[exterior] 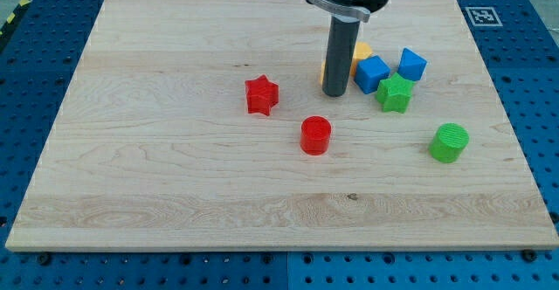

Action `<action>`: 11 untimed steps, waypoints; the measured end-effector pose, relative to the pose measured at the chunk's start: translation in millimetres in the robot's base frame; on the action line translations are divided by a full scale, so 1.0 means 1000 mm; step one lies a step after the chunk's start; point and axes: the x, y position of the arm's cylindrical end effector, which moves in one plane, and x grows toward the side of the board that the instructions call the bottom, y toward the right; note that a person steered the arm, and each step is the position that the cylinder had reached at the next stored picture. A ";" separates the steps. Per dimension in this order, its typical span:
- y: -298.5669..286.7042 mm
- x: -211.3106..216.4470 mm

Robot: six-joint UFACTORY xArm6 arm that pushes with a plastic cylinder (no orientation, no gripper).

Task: Move your arm towards the blue triangle

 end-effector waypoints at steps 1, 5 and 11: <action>-0.001 -0.003; -0.083 -0.119; 0.173 -0.012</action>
